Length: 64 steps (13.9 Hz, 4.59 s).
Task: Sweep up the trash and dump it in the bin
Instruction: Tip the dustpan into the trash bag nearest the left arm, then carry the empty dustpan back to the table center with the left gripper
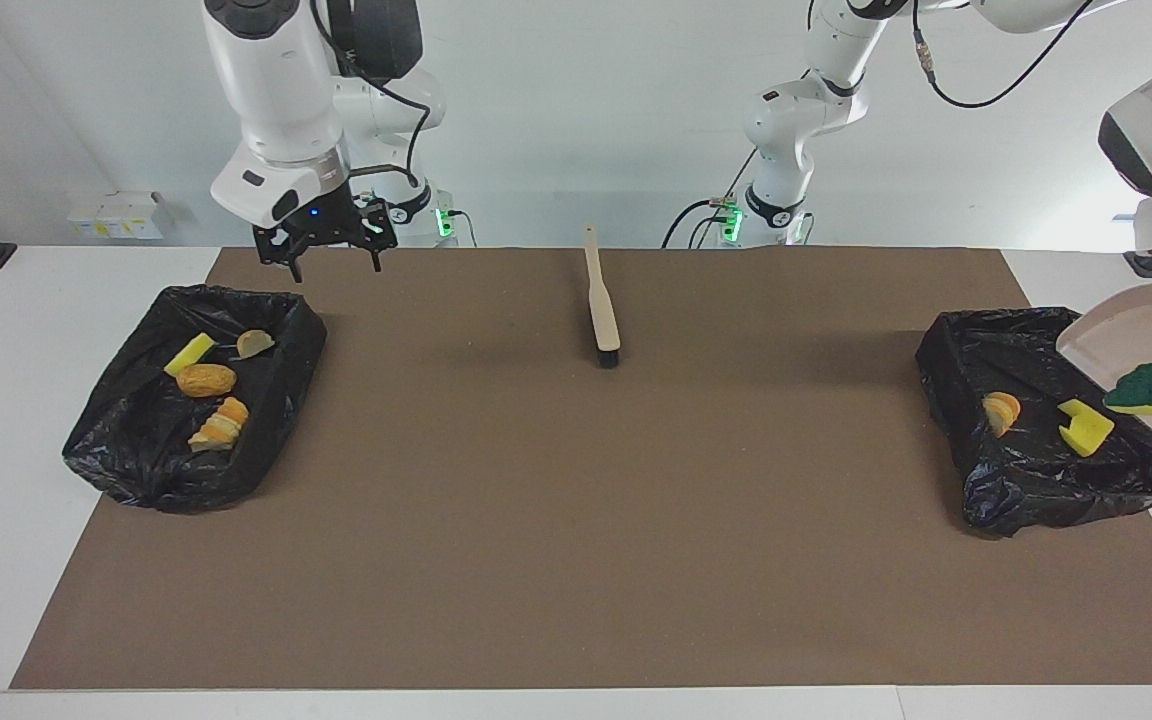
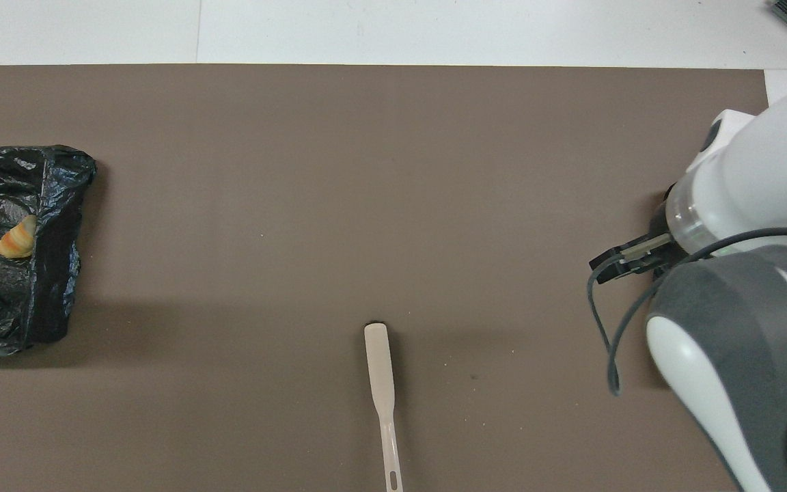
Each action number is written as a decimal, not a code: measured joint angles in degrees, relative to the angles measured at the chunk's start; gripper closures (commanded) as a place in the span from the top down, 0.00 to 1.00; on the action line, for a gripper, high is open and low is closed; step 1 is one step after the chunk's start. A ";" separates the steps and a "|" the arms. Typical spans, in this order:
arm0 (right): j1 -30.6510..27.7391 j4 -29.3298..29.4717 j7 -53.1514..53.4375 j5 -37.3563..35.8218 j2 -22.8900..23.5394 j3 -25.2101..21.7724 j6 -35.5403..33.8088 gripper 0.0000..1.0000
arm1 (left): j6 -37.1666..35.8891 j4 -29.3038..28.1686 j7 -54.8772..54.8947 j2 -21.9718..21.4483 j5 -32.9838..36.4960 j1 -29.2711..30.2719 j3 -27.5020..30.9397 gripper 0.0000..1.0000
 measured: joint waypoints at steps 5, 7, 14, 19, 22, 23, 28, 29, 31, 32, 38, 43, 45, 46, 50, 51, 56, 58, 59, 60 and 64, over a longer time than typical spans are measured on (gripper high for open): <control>-3.29 1.25 6.13 3.71 0.02 0.03 0.00 1.00 | -4.28 -0.94 -2.31 0.41 0.13 -3.47 0.01 0.00; -3.28 1.38 6.63 4.12 -0.45 0.17 0.00 1.00 | -4.26 -0.79 -2.45 0.39 0.39 -3.46 0.29 0.00; -3.25 -0.76 6.89 4.52 -2.10 0.42 0.43 1.00 | -4.43 7.77 -6.16 -2.43 -27.62 -0.18 2.27 0.00; -3.18 -1.17 6.90 4.62 -2.44 0.65 0.59 1.00 | -7.96 7.98 -28.10 -3.35 -43.16 -2.27 -0.34 0.00; -3.18 -1.18 6.91 5.06 -2.44 0.67 1.11 1.00 | -11.39 6.69 -41.68 -3.43 -48.68 -8.49 -1.48 0.00; -3.18 -1.18 6.91 5.07 -2.44 0.67 1.12 1.00 | -11.44 5.68 -45.93 -3.39 -50.44 -10.89 -1.62 0.00; -3.20 -1.18 6.91 5.08 -2.44 0.67 1.17 1.00 | -10.02 1.62 -63.46 -2.51 -55.00 -22.81 -1.93 0.00; -3.20 -1.18 6.91 5.08 -2.44 0.67 1.17 1.00 | -8.49 1.12 -67.04 -2.10 -55.84 -24.87 -1.93 0.00; -3.20 -1.18 6.91 5.08 -2.44 0.67 1.17 1.00 | -4.98 0.13 -73.63 -0.90 -57.58 -29.04 -1.97 0.00; -3.20 -1.18 6.91 5.08 -2.44 0.67 1.18 1.00 | -3.63 -0.37 -76.09 -0.24 -58.18 -30.75 -1.96 0.00; -3.20 -1.18 6.91 5.08 -2.44 0.67 1.19 1.00 | 8.81 -1.24 -96.31 9.25 -58.98 -41.59 -1.97 0.00; -3.20 -1.18 6.91 5.08 -2.44 0.67 1.19 1.00 | 16.06 -1.90 -101.59 11.55 -59.60 -43.23 -1.93 0.00; -3.20 -1.18 6.91 5.08 -2.44 0.67 1.19 1.00 | 18.49 -3.20 -102.71 11.69 -60.50 -43.82 -1.94 0.00; -3.20 -1.18 6.91 5.08 -2.44 0.67 1.19 1.00 | 18.96 -3.73 -103.01 11.74 -60.59 -43.99 -1.94 0.00; -3.20 -1.18 6.91 5.08 -2.44 0.67 1.19 1.00 | 20.81 -4.75 -103.45 13.08 -60.79 -44.09 -1.93 0.00; -3.20 -1.18 6.91 5.08 -2.44 0.67 1.19 1.00 | 21.34 -4.76 -103.74 13.45 -60.82 -44.11 -1.93 0.00; -3.20 -1.18 6.91 5.08 -2.44 0.67 1.19 1.00 | 23.29 -4.92 -106.12 14.60 -60.87 -44.24 -1.93 0.40; -3.20 -1.18 6.91 5.08 -2.44 0.67 1.19 1.00 | 24.60 -5.26 -108.09 14.68 -60.88 -44.31 -1.93 0.90; -3.20 -1.18 6.91 5.08 -2.44 0.67 1.19 1.00 | 24.81 -5.26 -108.45 14.66 -60.88 -44.30 -1.86 0.95; -3.20 -1.18 6.91 5.08 -2.44 0.67 1.19 1.00 | 24.84 -5.25 -108.52 14.59 -60.88 -44.26 -1.65 0.97; -3.20 -1.18 6.91 5.08 -2.44 0.67 1.19 1.00 | 23.81 -5.12 -108.37 12.28 -60.88 -41.16 -0.70 1.00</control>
